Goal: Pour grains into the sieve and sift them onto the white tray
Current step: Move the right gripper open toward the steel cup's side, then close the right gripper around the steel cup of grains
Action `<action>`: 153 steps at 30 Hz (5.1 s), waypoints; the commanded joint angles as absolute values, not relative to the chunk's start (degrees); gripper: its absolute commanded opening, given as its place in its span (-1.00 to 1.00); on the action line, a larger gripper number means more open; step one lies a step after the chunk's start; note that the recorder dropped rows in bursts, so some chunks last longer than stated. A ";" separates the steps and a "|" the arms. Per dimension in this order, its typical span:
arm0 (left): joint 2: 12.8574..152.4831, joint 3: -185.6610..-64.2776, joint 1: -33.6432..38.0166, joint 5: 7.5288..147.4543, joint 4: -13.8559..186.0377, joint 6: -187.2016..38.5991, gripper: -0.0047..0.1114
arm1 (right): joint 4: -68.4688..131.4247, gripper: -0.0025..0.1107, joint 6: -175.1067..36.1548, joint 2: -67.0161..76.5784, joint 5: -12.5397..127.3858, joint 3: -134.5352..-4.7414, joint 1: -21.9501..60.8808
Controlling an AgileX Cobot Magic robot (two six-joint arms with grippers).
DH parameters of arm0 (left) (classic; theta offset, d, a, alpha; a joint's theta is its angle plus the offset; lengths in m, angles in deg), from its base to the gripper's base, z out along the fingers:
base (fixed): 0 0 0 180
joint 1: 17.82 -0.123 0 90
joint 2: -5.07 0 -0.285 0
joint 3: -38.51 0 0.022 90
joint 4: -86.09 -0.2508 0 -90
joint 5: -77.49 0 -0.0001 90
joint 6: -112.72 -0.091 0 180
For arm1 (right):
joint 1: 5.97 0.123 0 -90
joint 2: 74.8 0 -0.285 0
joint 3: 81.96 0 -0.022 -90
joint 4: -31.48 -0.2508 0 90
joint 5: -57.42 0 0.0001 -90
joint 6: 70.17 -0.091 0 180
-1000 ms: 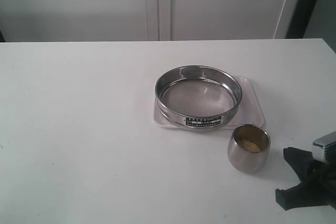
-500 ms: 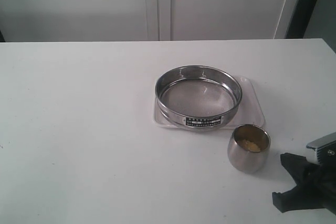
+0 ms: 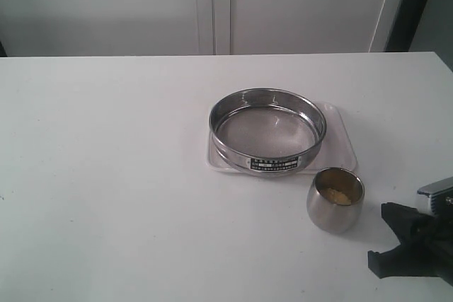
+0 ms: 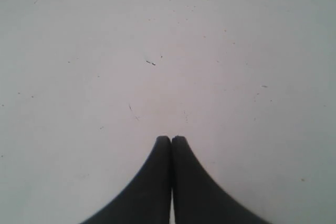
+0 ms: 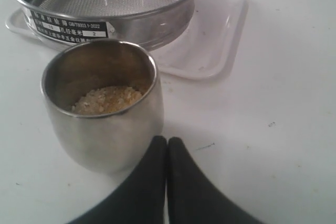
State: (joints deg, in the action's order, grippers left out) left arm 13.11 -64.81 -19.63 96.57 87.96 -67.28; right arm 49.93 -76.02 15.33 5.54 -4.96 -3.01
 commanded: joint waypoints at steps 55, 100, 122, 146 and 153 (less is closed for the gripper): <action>12.86 -64.28 -19.36 96.86 88.16 -67.28 -0.92 | 49.57 -0.96 -75.40 18.39 0.74 -4.74 -3.06; 12.86 -64.28 -19.36 96.86 88.16 -67.28 -0.92 | 57.03 0.90 -77.00 27.25 -12.54 -4.74 -3.06; 12.86 -64.28 -19.36 96.86 88.16 -67.28 -0.92 | 61.37 0.90 -78.15 31.50 -8.31 -9.57 -3.06; 12.86 -64.28 -19.36 96.86 88.16 -67.28 -0.92 | 63.31 0.90 -77.91 45.88 -12.39 -19.11 -3.06; 12.86 -64.28 -19.36 96.86 88.16 -67.28 -0.92 | 63.55 0.90 -77.91 48.55 -12.28 -20.73 -3.06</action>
State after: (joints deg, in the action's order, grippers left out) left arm 13.11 -64.81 -19.63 96.57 87.96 -67.28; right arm 63.24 -77.85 47.51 -11.69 -20.06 -3.01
